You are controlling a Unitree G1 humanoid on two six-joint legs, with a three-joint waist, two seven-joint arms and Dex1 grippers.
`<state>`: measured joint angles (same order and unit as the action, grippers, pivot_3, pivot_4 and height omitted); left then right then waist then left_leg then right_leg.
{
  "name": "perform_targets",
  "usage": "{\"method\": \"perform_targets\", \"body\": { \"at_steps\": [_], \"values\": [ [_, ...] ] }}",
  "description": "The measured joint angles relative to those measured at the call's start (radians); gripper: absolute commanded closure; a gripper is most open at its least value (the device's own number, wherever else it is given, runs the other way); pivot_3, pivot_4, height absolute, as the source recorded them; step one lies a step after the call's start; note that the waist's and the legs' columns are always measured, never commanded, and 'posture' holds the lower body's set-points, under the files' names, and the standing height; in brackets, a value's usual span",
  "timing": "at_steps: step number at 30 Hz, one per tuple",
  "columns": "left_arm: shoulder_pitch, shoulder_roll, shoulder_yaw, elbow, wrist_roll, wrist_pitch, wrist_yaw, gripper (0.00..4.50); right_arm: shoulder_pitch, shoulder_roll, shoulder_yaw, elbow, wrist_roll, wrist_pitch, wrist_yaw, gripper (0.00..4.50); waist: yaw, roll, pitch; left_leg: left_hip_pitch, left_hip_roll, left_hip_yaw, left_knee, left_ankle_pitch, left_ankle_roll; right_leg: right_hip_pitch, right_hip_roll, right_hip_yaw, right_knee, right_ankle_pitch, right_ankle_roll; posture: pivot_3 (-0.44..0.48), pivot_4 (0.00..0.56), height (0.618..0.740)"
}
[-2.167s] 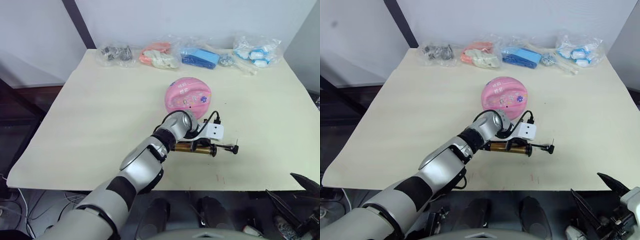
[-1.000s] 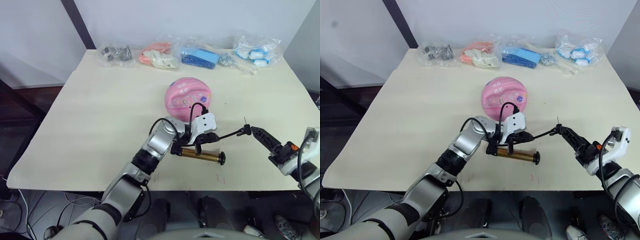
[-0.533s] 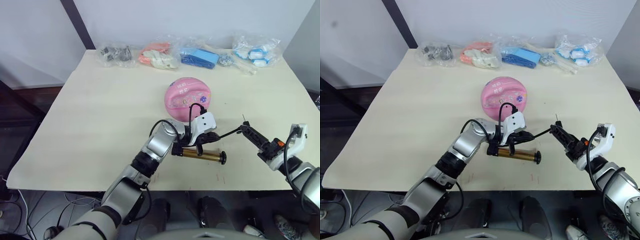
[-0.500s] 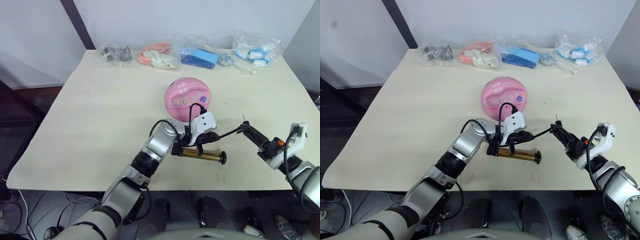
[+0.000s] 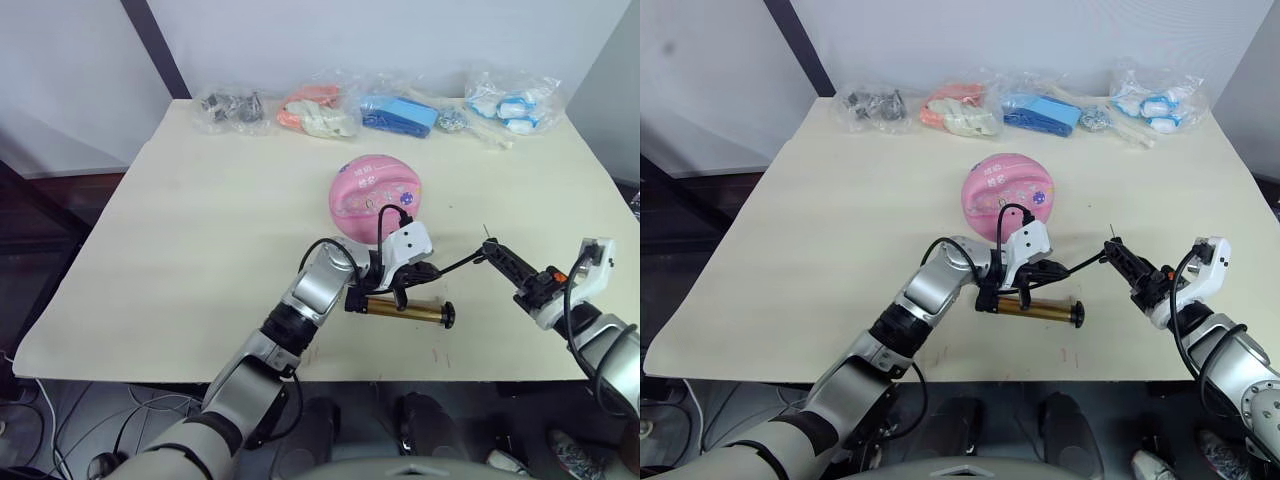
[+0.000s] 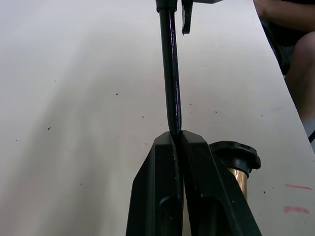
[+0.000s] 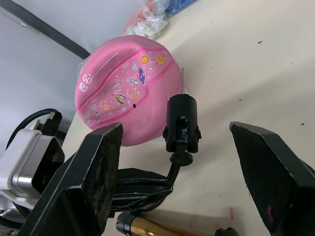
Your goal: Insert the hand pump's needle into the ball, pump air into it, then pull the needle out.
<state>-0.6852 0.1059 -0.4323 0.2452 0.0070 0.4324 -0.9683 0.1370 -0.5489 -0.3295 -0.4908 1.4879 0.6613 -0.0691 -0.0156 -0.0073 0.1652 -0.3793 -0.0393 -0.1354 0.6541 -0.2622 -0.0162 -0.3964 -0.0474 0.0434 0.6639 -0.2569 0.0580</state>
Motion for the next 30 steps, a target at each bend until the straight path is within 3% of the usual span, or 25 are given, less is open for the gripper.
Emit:
{"method": "perform_targets", "body": {
  "at_steps": [1,5,30],
  "values": [
    [0.000,0.001,0.000,0.000,-0.001,0.001,0.000,4.50,0.000,0.003,0.001,0.000,-0.004,0.000,0.001,0.85,0.000,0.000,0.000,0.000,0.000,0.000,0.000,0.000,0.000,0.000,0.000,0.000,0.000,0.000,0.000,0.000,0.150,0.740],
    [0.004,0.008,0.000,-0.010,-0.006,0.006,0.001,4.50,-0.003,0.012,0.003,0.000,-0.015,0.000,0.001,2.06,-0.001,0.000,0.000,0.000,0.000,0.000,0.000,0.000,0.000,0.000,0.000,0.000,0.000,0.000,0.000,0.000,0.150,0.740],
    [0.020,0.020,-0.008,-0.040,-0.011,0.042,0.000,4.50,-0.055,0.005,0.003,0.034,-0.032,0.048,0.020,2.06,0.000,0.000,0.000,0.000,0.000,0.000,0.000,0.000,0.000,0.000,0.000,0.000,0.000,0.000,0.000,0.000,0.150,0.740]
  ]
}}
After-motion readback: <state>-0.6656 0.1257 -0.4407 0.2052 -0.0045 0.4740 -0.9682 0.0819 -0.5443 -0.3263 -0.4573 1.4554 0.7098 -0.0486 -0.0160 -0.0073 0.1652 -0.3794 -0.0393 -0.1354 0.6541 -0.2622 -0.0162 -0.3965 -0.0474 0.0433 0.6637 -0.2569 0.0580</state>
